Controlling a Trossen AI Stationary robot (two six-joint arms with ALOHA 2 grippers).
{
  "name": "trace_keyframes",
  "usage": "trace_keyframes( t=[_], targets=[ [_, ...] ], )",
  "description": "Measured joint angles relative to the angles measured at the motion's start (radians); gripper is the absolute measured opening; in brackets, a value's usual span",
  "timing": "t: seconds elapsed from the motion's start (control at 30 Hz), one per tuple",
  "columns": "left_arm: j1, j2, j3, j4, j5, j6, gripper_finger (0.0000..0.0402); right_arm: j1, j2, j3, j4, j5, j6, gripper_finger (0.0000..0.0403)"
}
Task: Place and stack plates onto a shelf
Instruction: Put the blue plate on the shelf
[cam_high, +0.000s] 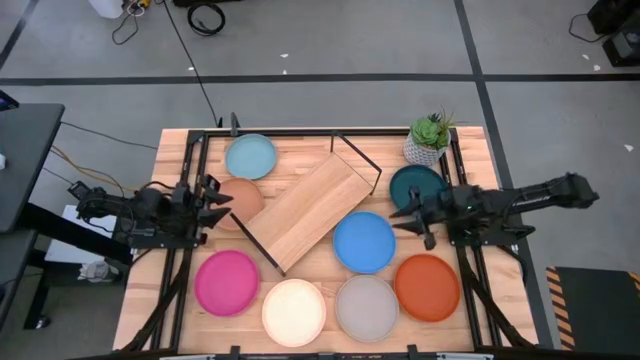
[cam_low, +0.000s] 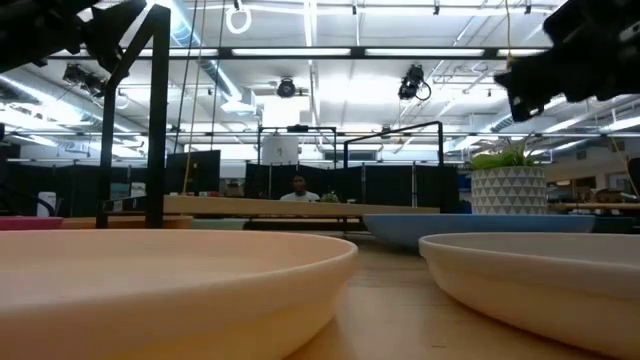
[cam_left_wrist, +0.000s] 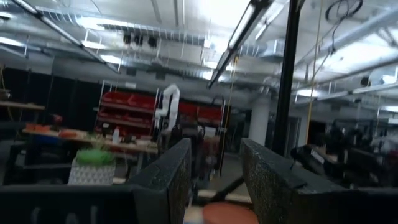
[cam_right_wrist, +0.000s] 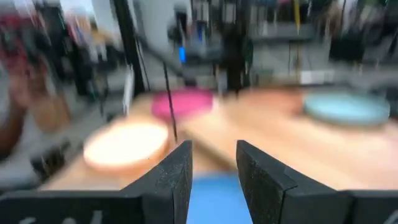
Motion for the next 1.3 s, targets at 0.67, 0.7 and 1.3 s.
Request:
trace_keyframes(
  t=[0.67,0.7,1.3],
  targets=[
    [0.000,0.000,0.000,-0.004,0.000,0.012,0.0146,0.479,0.769,0.501,-0.553,0.388,-0.060,0.0130],
    [0.000,0.000,0.000,-0.004,0.000,0.012,0.0146,0.492,0.804,0.528,-0.582,0.401,-0.062,0.0131],
    [0.000,0.000,0.000,-0.003,0.000,0.004,0.0146,0.500,1.217,0.770,-0.829,0.343,-0.039,0.0187]
  ],
)
